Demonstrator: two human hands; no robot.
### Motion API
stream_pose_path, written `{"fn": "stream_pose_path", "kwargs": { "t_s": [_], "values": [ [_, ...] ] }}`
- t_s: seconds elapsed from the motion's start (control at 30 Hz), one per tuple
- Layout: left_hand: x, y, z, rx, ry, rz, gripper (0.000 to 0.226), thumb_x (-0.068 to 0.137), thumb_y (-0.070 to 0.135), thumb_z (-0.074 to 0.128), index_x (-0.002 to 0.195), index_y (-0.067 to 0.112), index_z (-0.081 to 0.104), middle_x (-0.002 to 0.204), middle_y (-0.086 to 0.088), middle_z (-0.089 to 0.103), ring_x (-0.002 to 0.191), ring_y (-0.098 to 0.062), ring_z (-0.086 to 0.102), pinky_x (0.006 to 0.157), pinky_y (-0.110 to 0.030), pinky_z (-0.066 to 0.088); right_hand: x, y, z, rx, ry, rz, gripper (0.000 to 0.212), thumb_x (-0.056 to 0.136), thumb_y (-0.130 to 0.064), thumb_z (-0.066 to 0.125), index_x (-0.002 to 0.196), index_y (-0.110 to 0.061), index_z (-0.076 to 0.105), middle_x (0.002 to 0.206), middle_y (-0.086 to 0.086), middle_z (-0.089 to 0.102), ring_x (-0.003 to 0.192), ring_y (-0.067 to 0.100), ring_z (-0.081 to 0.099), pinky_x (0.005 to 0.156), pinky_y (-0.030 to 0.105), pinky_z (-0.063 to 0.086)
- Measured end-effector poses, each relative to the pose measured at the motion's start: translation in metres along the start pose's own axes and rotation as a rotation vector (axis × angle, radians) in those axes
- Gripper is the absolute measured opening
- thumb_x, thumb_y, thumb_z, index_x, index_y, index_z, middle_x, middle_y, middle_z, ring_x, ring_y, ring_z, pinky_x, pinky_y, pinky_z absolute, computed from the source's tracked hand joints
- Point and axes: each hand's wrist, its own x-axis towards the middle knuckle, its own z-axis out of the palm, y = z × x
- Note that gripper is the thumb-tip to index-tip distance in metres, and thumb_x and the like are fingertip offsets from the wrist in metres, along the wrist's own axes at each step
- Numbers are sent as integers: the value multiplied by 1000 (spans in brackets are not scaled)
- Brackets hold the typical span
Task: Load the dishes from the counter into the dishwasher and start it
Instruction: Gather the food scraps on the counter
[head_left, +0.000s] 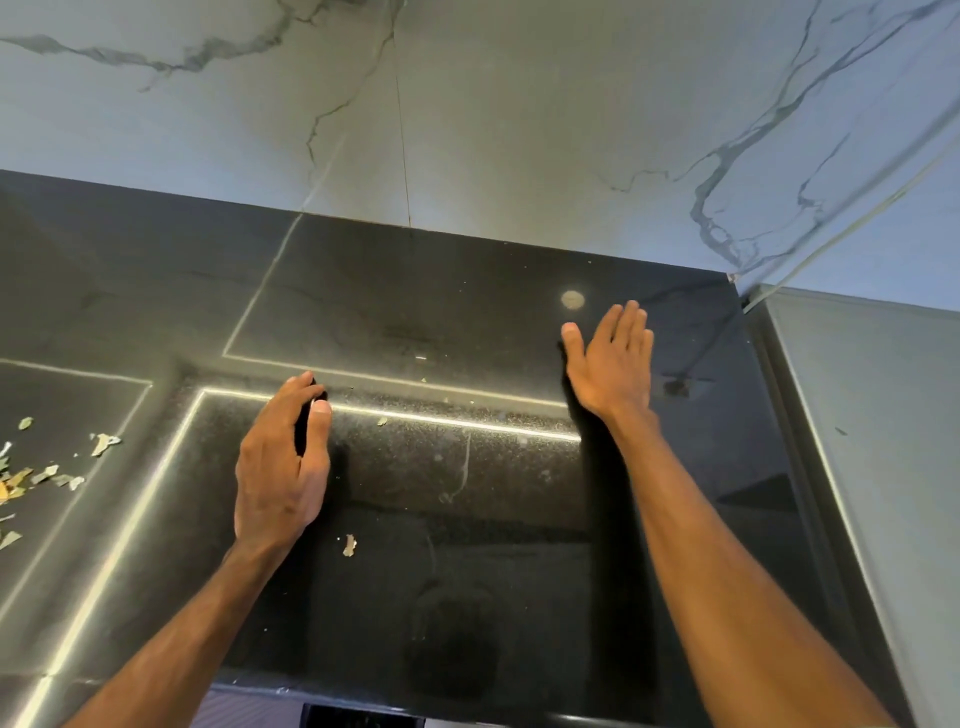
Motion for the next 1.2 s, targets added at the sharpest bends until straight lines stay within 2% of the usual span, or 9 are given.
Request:
{"fn": "stream_pose_path", "kwargs": {
  "t_s": [0.23, 0.43, 0.6, 0.67, 0.77, 0.9, 1.03, 1.13, 1.2],
  "values": [
    [1, -1, -1, -43, 41, -28, 42, 104, 40, 37, 131, 18, 60, 132, 6, 63, 120, -2, 54, 104, -23, 41, -84, -136, 58, 32, -59, -569, 81, 101, -60, 4, 159, -4, 10, 168, 14, 1, 156, 25, -2, 127, 42, 2],
    [0, -6, -5, -283, 125, -123, 45, 105, 32, 39, 143, 13, 52, 140, -1, 60, 130, -5, 53, 109, -24, 41, -162, -188, 83, 22, -90, -906, 68, 103, -43, 8, 159, -5, 15, 168, 12, 12, 156, 21, 5, 127, 40, 8],
    [2, -9, -13, -448, 261, -189, 38, 104, 27, 42, 133, 8, 58, 140, -4, 58, 128, -8, 54, 106, -20, 41, -178, -184, 62, 628, -297, -664, 43, 107, -26, 41, 147, -14, 50, 154, -1, 46, 146, 7, 34, 123, 33, 24],
    [0, -10, -17, -494, 225, -177, 32, 105, 23, 43, 127, 9, 61, 143, -4, 56, 131, -7, 51, 105, -16, 40, -181, -165, 46, 729, -146, -523, 38, 106, -24, 46, 142, -14, 56, 148, -4, 53, 140, 0, 40, 120, 28, 29],
    [-10, -14, -32, -500, 169, -99, 28, 106, 24, 43, 122, 14, 63, 143, 1, 55, 130, -5, 51, 105, -24, 43, -194, -135, 42, 501, -49, -400, 59, 106, -44, 40, 155, -13, 33, 162, -1, 31, 146, -6, 17, 124, 25, 17],
    [-40, -45, -88, -341, 232, -32, 26, 106, 15, 42, 120, 13, 63, 137, 4, 58, 123, -11, 56, 103, -35, 46, -241, -154, 67, -85, -72, -465, 99, 96, -77, 12, 159, -2, -3, 167, 14, -12, 154, 21, -17, 126, 47, -2],
    [-69, -105, -165, -97, 354, -59, 24, 105, 14, 44, 120, 10, 61, 138, -2, 55, 132, -15, 47, 112, -36, 36, -265, -214, 89, -112, -70, -478, 106, 93, -80, 7, 157, 3, -6, 165, 21, -14, 154, 30, -16, 125, 53, -1],
    [-73, -156, -212, 76, 394, -172, 36, 102, 27, 43, 129, 7, 53, 150, -8, 43, 140, -19, 36, 118, -23, 22, -247, -259, 106, -74, -17, -368, 107, 93, -79, 9, 156, 7, 2, 165, 26, -3, 154, 35, -7, 124, 54, 4],
    [-67, -187, -238, 180, 388, -278, 52, 102, 38, 39, 140, 2, 43, 158, -16, 29, 148, -25, 23, 123, -33, 17, -231, -291, 118, -42, 13, -366, 106, 92, -77, 8, 156, 8, 7, 164, 28, 3, 154, 37, -1, 124, 54, 7]
  ]
}}
